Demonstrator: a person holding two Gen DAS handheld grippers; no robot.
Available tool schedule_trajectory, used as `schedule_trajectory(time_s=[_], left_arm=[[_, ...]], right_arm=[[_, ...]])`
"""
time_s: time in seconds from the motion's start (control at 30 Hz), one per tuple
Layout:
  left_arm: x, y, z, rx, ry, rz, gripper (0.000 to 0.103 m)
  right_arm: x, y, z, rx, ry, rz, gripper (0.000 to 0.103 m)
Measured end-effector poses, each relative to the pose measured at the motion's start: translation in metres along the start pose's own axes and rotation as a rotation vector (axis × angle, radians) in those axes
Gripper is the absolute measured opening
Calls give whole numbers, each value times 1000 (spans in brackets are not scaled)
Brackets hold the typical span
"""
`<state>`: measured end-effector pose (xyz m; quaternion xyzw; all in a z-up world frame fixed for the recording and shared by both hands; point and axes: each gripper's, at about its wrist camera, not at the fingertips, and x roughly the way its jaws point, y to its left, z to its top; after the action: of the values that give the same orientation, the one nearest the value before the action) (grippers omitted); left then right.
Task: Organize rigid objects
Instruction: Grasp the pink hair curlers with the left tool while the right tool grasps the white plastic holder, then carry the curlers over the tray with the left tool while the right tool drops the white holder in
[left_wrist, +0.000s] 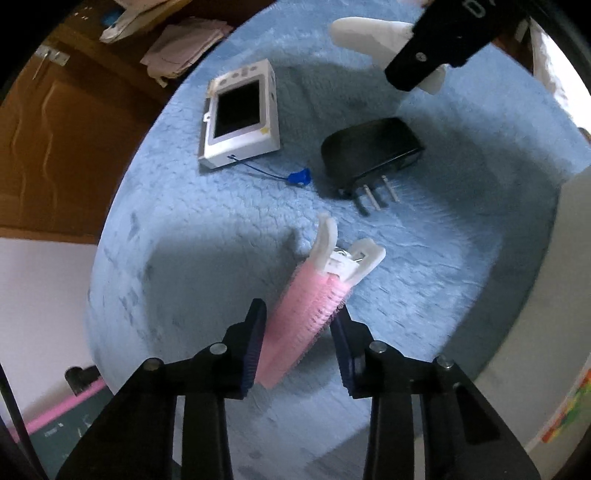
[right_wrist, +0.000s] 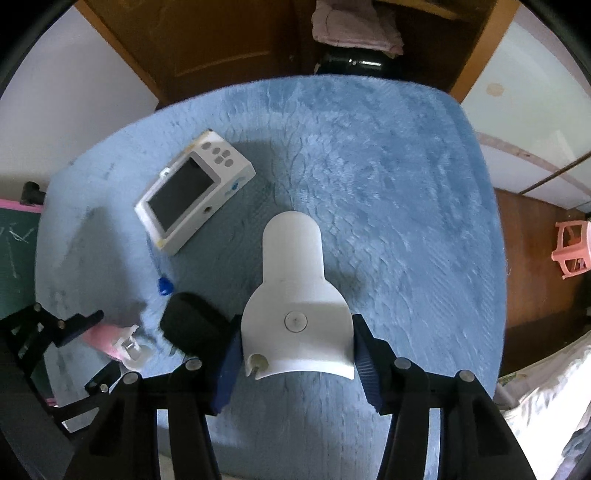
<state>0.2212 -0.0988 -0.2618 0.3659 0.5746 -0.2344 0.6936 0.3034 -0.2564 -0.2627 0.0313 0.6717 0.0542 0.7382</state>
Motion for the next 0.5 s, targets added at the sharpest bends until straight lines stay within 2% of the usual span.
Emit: schedule_trajectory(time_s=[0.2,0.5], left_arm=[[-31,-4,-9,-36,-37,14,36],[-77,-10,-17,-69,-84,15,35]], right_arm=[[-40,-7,-19,25,-59,33,56],[-104,3,-62,31,-154,86,56]])
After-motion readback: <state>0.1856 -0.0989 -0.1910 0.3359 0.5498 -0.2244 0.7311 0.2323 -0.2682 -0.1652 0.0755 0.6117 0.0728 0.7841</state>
